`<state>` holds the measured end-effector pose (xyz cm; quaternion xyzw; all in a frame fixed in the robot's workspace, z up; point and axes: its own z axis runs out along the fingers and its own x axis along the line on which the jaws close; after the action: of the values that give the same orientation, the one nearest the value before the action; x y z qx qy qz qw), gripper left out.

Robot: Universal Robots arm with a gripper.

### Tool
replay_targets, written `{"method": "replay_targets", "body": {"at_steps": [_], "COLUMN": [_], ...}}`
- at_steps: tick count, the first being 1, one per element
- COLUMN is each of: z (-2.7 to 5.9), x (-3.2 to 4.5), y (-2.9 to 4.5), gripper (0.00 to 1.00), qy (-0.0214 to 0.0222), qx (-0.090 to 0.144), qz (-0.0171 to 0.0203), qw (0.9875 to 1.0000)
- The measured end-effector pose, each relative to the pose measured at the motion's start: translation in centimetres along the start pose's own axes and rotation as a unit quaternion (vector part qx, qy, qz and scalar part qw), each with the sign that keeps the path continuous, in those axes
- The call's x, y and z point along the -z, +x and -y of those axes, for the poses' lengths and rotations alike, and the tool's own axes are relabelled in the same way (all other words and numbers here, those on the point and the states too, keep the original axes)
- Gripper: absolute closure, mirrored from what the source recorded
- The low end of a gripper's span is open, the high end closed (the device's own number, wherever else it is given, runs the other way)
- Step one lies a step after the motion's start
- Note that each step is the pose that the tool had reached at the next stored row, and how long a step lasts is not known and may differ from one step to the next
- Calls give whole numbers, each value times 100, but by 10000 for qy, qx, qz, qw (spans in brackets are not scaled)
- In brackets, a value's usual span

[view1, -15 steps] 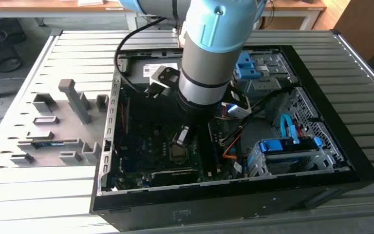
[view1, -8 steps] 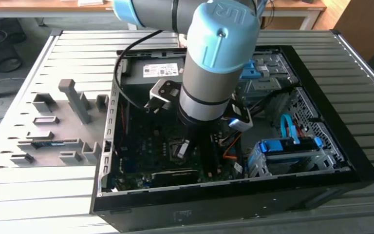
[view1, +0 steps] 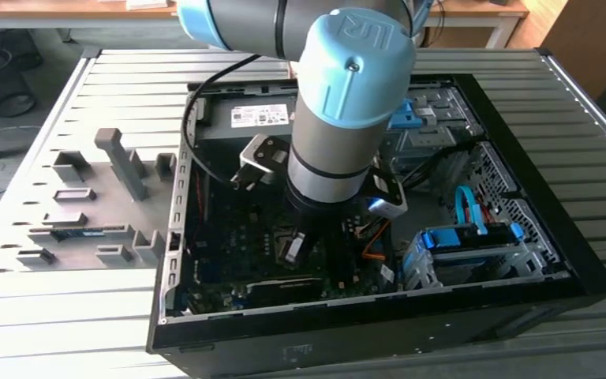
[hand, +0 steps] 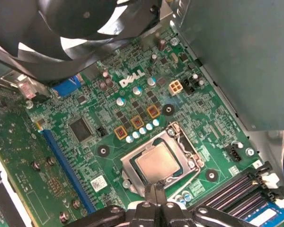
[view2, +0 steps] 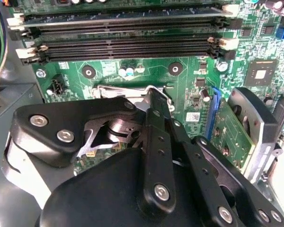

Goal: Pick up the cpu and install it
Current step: 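Install the first cpu locking lever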

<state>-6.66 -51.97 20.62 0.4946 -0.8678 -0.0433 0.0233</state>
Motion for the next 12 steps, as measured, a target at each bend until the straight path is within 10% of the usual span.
{"method": "replay_targets", "body": {"at_steps": [12], "z": [-25], "x": [260], "y": [-2], "gripper": [90], "qy": [-11], "qx": [0], "qz": [59], "qw": [10000]}}
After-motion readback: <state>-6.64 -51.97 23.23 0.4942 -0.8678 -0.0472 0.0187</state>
